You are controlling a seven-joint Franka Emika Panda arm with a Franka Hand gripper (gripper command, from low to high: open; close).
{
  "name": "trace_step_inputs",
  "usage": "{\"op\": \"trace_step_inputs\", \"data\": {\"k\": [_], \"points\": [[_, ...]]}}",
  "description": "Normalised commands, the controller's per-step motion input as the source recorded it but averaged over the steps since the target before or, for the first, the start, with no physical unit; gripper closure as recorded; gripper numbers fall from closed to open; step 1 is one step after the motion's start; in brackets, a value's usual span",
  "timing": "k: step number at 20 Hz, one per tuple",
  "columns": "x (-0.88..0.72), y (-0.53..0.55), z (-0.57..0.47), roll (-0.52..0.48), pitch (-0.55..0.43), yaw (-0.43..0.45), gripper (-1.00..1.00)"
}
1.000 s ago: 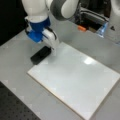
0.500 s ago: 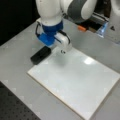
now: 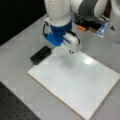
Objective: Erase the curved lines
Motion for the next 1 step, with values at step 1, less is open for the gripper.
{"op": "trace_step_inputs", "data": {"k": [1], "points": [[-0.13,0.22,-0.11,-0.273,-0.093,0.031,-1.0]]}}
